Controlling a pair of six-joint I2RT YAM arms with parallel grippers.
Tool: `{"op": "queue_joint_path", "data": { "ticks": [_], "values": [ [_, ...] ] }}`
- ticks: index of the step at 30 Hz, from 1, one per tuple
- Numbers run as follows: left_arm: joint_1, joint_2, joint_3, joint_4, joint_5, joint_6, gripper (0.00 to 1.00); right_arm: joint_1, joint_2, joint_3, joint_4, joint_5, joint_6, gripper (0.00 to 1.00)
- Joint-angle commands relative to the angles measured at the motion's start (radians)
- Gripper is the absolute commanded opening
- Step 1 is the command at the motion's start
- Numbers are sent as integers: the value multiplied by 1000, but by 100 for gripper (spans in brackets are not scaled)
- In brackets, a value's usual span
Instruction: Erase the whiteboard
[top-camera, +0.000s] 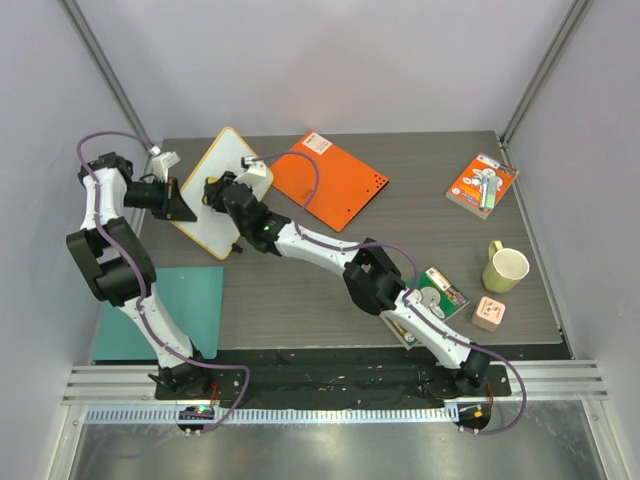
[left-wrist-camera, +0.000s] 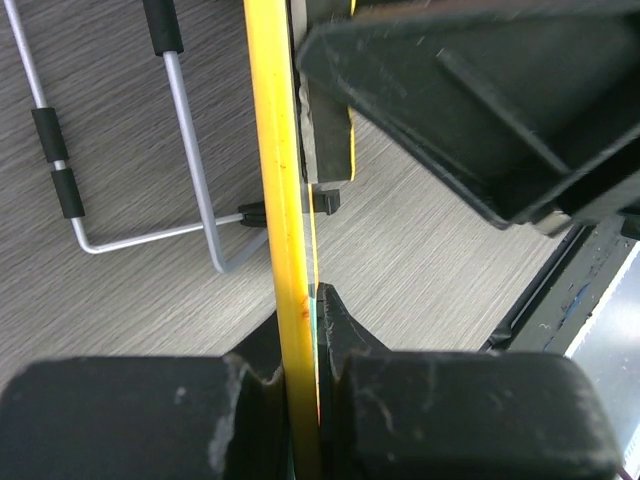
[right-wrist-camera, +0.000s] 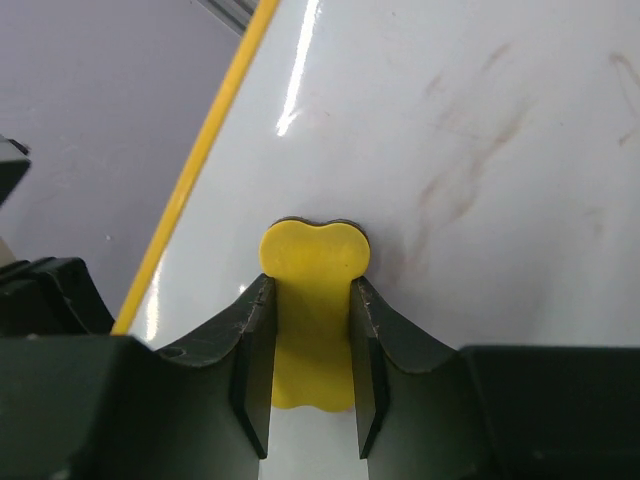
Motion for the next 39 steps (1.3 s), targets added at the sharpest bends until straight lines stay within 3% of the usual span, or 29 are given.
{"op": "queue_joint_path", "data": {
  "ticks": [1,8,11,16,21,30,39],
  "values": [
    [-86,14,-50,-131,15,205,0,2,98,126,15,-123,4,1],
    [-85,14,-48,-135,16,207,0,-1,87,54,2,-128,7,1],
    [-86,15,-50,-135,24,207,0,7,98,47,-129,-119,37,1],
    [-86,15,-48,-134,26,206,0,22,64,-133,-201,-136,133,1],
    [-85,4,-45,-137,15,205,0,43,86,-122,-373,-142,170,1],
    [-85,8,-48,-140,29,199,0,86,77,-165,-437,-91,172,1],
    [-85,0,-54,-143,24,205,0,96,55,-168,-382,-80,158,1]
  ]
}}
